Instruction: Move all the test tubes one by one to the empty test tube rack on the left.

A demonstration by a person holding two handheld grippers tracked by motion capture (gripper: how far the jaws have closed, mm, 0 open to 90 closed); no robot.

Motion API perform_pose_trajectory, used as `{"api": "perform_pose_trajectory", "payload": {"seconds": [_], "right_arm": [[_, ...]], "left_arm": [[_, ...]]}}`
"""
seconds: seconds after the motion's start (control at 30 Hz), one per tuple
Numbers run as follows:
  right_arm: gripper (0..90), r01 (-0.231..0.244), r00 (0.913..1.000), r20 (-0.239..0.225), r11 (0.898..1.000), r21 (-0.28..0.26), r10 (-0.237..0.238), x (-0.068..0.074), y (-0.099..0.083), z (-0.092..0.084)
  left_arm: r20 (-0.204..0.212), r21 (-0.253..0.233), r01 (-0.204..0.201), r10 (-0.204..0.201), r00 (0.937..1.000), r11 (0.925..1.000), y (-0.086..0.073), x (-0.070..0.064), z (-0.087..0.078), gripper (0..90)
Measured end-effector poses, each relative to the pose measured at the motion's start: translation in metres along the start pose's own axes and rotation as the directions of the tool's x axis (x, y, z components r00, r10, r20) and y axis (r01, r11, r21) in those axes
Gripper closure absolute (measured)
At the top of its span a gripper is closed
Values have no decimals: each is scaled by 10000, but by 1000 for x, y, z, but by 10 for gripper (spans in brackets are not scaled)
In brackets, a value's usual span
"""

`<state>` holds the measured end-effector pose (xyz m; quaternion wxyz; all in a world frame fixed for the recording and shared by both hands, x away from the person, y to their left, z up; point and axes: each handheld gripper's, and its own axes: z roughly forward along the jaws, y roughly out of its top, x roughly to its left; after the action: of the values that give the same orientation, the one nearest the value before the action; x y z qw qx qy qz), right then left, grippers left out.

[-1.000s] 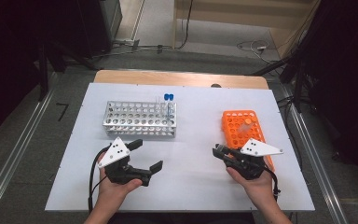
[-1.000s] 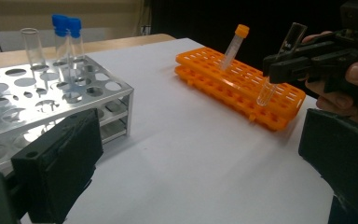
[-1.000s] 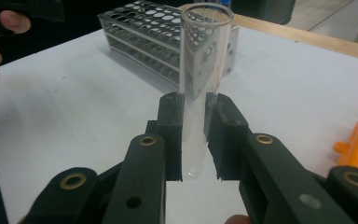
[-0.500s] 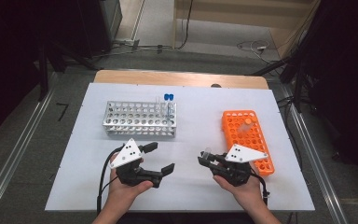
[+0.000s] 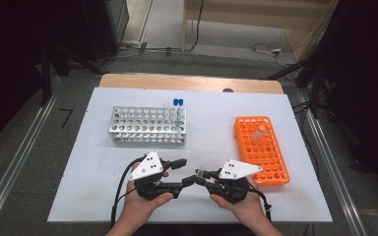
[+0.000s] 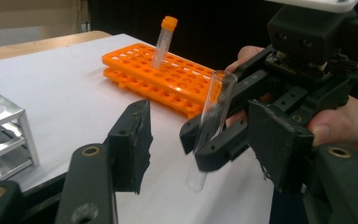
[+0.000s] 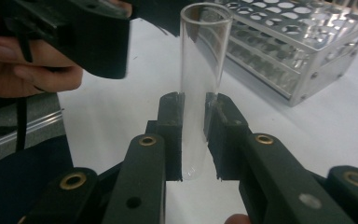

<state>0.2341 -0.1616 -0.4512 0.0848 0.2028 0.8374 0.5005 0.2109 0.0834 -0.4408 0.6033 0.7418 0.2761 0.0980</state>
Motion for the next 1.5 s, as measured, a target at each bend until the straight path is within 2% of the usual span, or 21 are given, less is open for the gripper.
{"api": "perform_pose_trajectory", "payload": {"seconds": [0.27, 0.63, 0.7, 1.0, 1.2, 1.33, 1.5], "right_arm": [[739, 248, 9989, -401, 9996, 111, -244, 10, 1, 7], [739, 304, 9951, -940, 9995, 125, -291, 14, 2, 10], [739, 246, 9951, -963, 9996, 129, -233, 14, 2, 10], [732, 115, 9952, -971, 9999, 82, -106, 12, 2, 9], [601, 157, 9955, -932, 9998, 89, -148, 11, 1, 7], [476, 159, 9964, -835, 9998, 74, -152, 8, 0, 3], [333, -249, 9984, -507, 9997, -32, 247, -3, -2, -6]], "left_arm": [[487, 104, -115, 110, 9988, 9999, 0, -4, 4, 562], [752, 253, -272, 253, 9968, 9993, -2, -6, 8, 705], [696, 251, -346, 328, 9970, 9991, -2, -7, 8, 741], [372, 94, -531, 528, 9979, 9985, -1, -9, 8, 765], [73, -24, -495, 495, 9987, 9988, 0, -6, 2, 765], [-76, -117, -466, 466, 9989, 9988, 1, -3, -2, 765], [-258, -129, -439, 435, 9987, 9990, 1, -1, -5, 765]]}}
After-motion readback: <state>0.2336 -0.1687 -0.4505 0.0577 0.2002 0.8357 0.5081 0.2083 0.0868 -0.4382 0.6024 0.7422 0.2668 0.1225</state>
